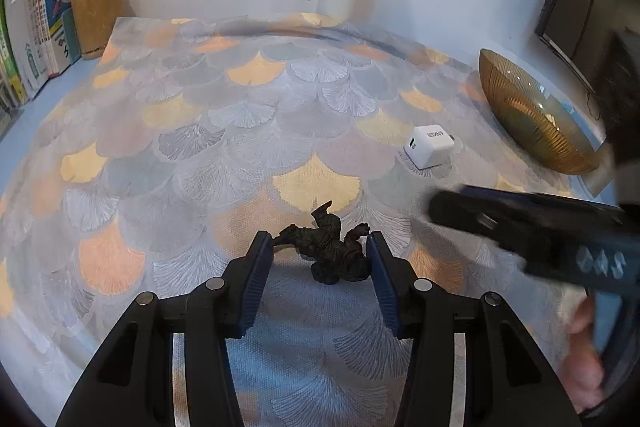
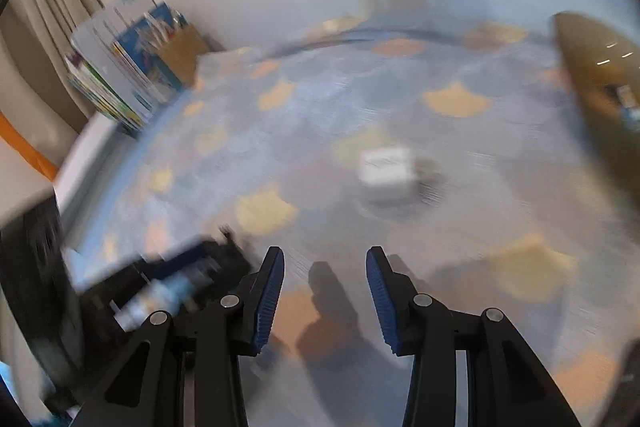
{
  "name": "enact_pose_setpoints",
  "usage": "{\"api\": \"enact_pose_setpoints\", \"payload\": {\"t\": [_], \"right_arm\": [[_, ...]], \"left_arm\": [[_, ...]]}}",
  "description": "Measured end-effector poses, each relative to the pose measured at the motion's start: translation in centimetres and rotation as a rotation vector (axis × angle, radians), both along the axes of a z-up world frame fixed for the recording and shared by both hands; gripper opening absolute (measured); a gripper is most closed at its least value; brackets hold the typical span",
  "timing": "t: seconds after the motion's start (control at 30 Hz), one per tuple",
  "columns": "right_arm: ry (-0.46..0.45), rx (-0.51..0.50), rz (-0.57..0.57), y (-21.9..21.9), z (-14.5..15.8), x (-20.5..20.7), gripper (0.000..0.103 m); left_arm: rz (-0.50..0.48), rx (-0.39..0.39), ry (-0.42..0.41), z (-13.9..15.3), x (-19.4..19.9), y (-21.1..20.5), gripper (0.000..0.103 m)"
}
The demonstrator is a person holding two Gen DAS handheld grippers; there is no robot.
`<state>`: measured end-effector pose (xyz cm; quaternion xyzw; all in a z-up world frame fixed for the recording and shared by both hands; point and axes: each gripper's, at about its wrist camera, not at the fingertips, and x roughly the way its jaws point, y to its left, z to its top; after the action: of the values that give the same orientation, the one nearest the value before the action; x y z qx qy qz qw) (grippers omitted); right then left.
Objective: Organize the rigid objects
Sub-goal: 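Grasp the white ANKER charger with the right tool while the left tool holds the black figure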
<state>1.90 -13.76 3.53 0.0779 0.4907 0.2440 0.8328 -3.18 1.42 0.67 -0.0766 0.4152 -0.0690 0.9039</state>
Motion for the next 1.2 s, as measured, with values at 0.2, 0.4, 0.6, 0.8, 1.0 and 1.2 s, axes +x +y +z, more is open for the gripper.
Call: {"api": "enact_pose_setpoints", "payload": {"t": [0.2,0.4,0.6,0.8,1.0,1.2], "right_arm": [[-0.024,0.029,-0.059,1.1,-0.2,2.8,0.041],[-0.120,-0.094,-0.317,-5.2,0.8,0.9,0.041],[-0.069,-0.060,-0.209,-6.2,1.2,1.8,0.060],[-0.118,-0.232,-0.096,-2.1,0.3,3.5,0.066],[-0.141,-0.335,-0.065,-0.3,-1.0,4.9,0.026],[-0.173,-0.261,0.056,-1.5,-0.4,0.6,0.026]], "left_arm": [[-0.003,0.070,-0.004,-0.2,0.0,-1.1,0.046],[-0.002,0.083,-0.004,-0.2,0.0,-1.2,0.047],[0.003,0.087,-0.004,-0.1,0.0,-1.3,0.047],[0.001,0.081,-0.003,-0.1,0.0,-1.2,0.047],[0.008,0.064,-0.005,-0.1,0.0,-1.1,0.046],[0.010,0.068,-0.007,-0.1,-0.1,-1.1,0.046]]}}
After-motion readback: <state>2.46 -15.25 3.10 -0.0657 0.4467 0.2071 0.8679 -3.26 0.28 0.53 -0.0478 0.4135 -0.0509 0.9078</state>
